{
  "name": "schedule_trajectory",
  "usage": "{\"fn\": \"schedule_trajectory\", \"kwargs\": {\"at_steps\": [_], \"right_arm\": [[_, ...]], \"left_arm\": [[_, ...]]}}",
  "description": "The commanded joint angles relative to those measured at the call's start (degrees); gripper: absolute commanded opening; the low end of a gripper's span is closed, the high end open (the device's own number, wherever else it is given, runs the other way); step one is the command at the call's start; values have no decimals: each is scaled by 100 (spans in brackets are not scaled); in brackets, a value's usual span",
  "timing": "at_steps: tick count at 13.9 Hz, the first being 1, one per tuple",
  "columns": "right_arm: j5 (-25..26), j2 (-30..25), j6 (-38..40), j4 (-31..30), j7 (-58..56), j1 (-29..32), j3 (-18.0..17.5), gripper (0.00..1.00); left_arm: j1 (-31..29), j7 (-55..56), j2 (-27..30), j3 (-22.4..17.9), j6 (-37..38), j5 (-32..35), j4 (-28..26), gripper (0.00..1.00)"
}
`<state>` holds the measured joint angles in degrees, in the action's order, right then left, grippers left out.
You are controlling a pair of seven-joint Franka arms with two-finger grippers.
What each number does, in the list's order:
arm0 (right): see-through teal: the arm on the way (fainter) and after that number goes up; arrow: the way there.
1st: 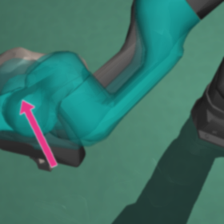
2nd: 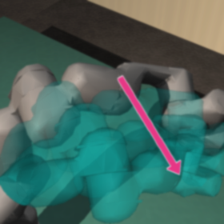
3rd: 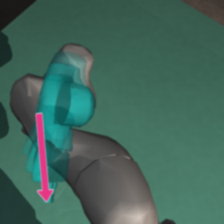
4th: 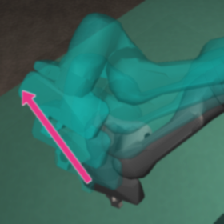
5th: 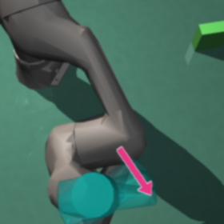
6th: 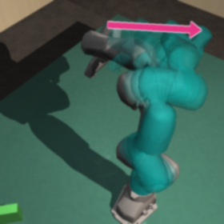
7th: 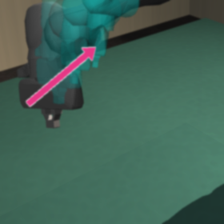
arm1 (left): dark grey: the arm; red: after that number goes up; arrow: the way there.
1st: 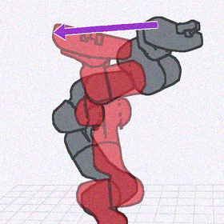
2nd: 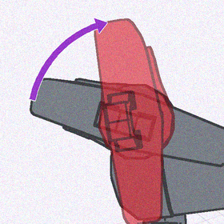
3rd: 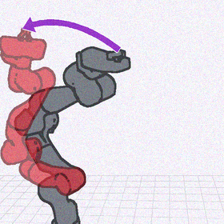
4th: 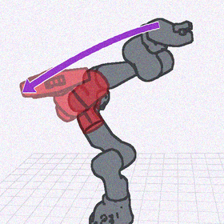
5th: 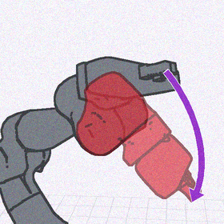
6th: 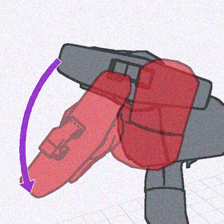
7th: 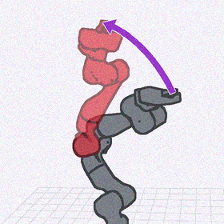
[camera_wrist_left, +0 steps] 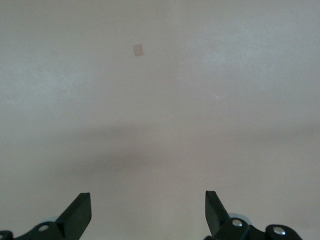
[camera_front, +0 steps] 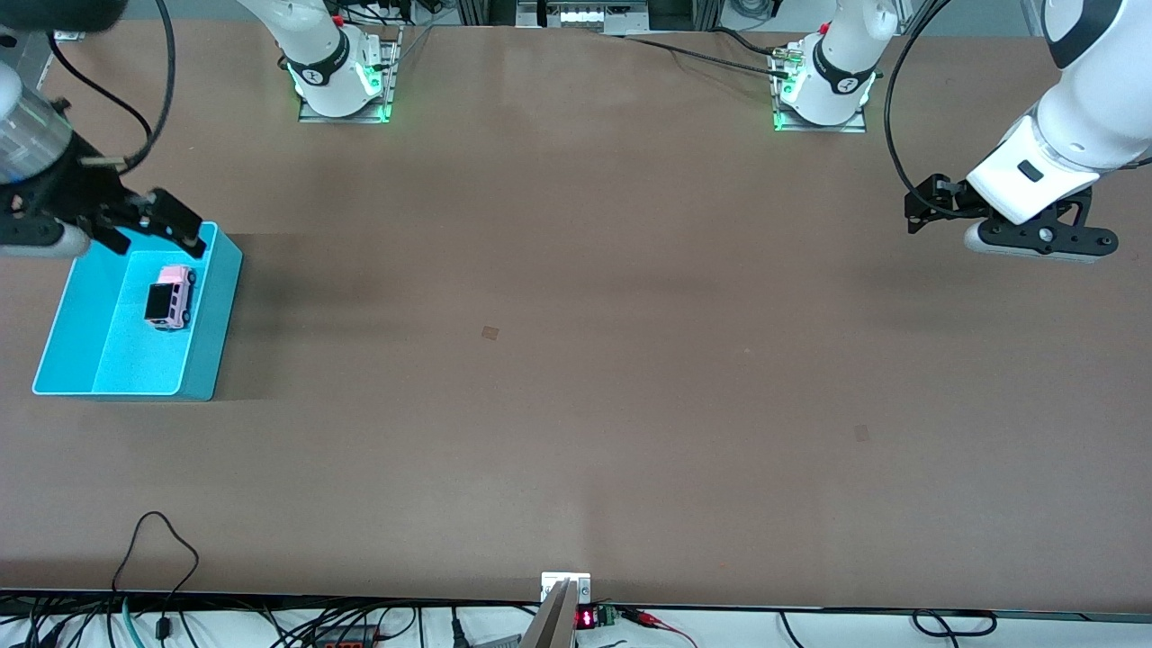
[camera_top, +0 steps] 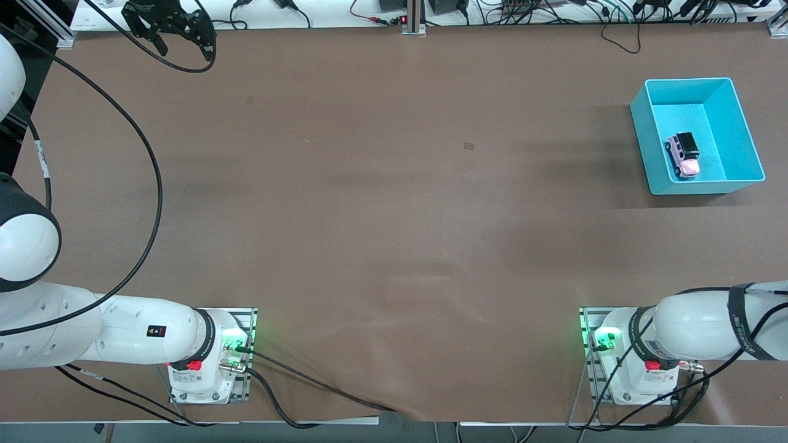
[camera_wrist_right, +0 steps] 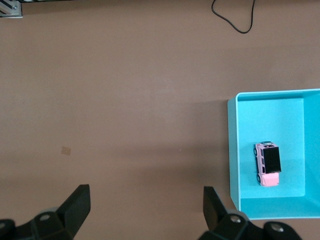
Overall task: Wind and store pink jeep toy
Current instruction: 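Open the right gripper and lift it out of the bin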
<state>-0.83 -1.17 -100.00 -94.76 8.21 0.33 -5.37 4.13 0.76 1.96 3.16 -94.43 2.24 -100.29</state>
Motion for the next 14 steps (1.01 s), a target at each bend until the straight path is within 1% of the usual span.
{"fn": "schedule_trajectory", "kwargs": {"at_steps": [1,5,8,10,14], "right_arm": [[30,20,375,248,-39,2,-25,100],[-5,38,481,424,-162,-24,1,100],[22,29,656,424,-301,-25,54,100],[13,29,806,424,-495,-25,177,100],[-4,29,815,424,-504,-42,177,100]], "left_arm": [[18,55,59,1,118,84,62,100],[36,55,50,10,118,93,106,100],[36,55,50,10,118,93,124,100],[36,55,50,10,118,93,132,100],[27,55,32,1,118,93,141,100]]}}
